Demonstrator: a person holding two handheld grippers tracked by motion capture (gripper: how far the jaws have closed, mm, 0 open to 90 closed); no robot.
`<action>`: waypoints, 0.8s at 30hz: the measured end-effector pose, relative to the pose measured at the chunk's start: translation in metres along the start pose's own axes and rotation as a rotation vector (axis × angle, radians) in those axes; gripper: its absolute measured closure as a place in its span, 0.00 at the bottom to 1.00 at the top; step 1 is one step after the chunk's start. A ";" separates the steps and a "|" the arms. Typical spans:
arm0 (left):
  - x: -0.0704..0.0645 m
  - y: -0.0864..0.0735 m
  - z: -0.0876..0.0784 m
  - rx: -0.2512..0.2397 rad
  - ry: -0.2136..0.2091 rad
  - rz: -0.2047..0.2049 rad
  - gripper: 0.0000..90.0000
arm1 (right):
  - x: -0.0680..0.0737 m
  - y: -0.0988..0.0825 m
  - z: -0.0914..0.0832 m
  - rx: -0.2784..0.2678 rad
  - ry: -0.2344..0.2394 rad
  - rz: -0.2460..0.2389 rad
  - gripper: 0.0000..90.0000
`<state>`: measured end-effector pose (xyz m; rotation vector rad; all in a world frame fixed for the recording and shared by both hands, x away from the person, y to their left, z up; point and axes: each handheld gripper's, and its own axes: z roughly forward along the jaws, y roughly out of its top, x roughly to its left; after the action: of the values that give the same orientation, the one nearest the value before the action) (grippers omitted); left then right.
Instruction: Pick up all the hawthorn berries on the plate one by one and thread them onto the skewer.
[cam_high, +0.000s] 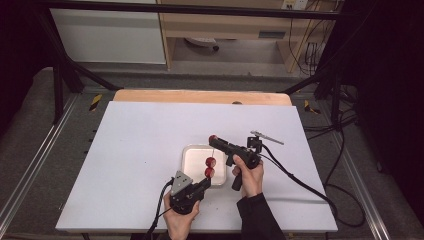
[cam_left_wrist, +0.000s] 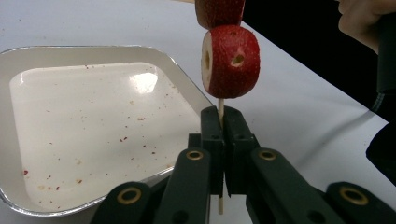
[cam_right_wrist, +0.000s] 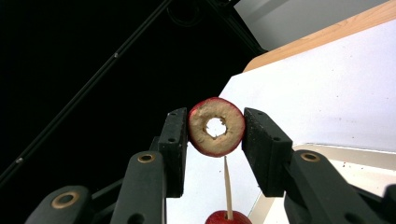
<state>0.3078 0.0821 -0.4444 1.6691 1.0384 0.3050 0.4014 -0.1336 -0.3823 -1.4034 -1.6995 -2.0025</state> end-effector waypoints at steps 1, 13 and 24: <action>0.000 0.000 0.000 0.000 -0.003 -0.005 0.98 | 0.000 0.000 0.000 -0.002 0.000 -0.003 0.68; 0.002 0.001 -0.001 -0.015 -0.008 -0.021 0.98 | -0.001 -0.002 0.001 0.000 0.006 0.004 0.69; 0.003 0.001 -0.002 -0.038 -0.002 -0.060 0.98 | 0.000 -0.011 0.004 -0.005 0.005 0.005 0.69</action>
<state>0.3088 0.0856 -0.4441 1.6006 1.0727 0.2821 0.3964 -0.1265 -0.3905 -1.4018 -1.6893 -2.0072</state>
